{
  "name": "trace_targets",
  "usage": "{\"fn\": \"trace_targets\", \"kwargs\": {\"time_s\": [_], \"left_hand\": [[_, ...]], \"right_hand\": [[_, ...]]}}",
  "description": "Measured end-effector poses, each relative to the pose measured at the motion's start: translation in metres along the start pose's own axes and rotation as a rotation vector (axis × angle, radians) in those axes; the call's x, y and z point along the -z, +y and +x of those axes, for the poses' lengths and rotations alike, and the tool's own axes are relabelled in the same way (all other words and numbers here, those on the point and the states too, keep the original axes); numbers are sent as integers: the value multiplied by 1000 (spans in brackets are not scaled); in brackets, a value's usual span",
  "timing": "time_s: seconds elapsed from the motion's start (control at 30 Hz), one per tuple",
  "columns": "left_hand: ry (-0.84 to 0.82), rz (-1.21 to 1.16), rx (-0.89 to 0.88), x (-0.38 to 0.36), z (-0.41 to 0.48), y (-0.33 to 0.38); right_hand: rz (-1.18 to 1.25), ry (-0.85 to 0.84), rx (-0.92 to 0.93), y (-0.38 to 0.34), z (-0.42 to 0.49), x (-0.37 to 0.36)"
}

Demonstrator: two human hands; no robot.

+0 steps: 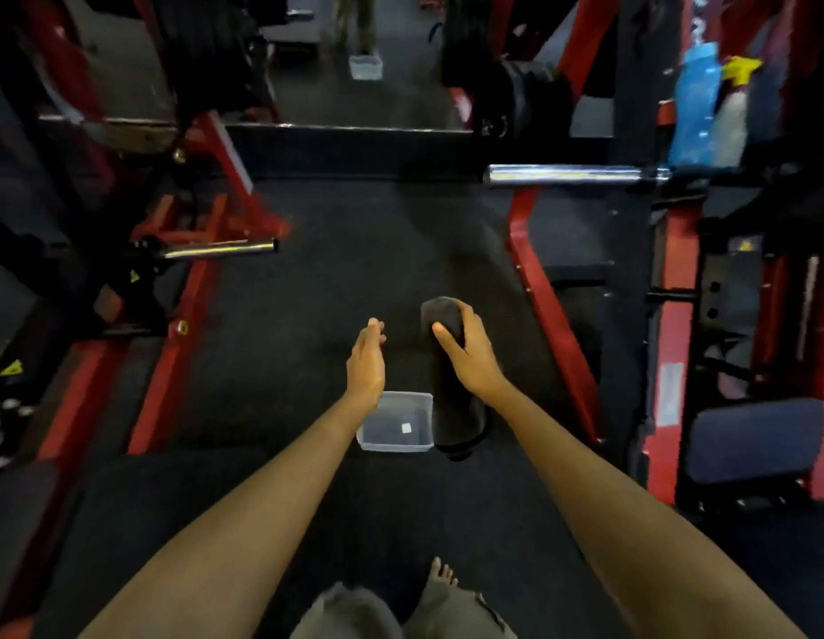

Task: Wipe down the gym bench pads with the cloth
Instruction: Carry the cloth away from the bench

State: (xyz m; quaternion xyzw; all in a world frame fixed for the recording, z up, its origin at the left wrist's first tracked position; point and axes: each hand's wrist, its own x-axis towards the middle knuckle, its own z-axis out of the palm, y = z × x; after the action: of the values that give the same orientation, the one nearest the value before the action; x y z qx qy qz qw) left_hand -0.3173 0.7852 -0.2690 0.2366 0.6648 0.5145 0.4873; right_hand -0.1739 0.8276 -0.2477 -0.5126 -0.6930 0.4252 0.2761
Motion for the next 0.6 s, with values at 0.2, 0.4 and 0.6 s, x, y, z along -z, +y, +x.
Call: {"fn": "trace_targets", "kwargs": {"time_s": [0.2,0.4,0.6], "left_hand": [[183,-66,189,7,61,-24],[259,-118,338,7,130,-44],[286,-116,480,7,185,-71]], "right_hand": [[-232,-266,63,42,77,-27],[-581,-538,170,76,152,-65],[-800,-773,269,122,196,-100]]}}
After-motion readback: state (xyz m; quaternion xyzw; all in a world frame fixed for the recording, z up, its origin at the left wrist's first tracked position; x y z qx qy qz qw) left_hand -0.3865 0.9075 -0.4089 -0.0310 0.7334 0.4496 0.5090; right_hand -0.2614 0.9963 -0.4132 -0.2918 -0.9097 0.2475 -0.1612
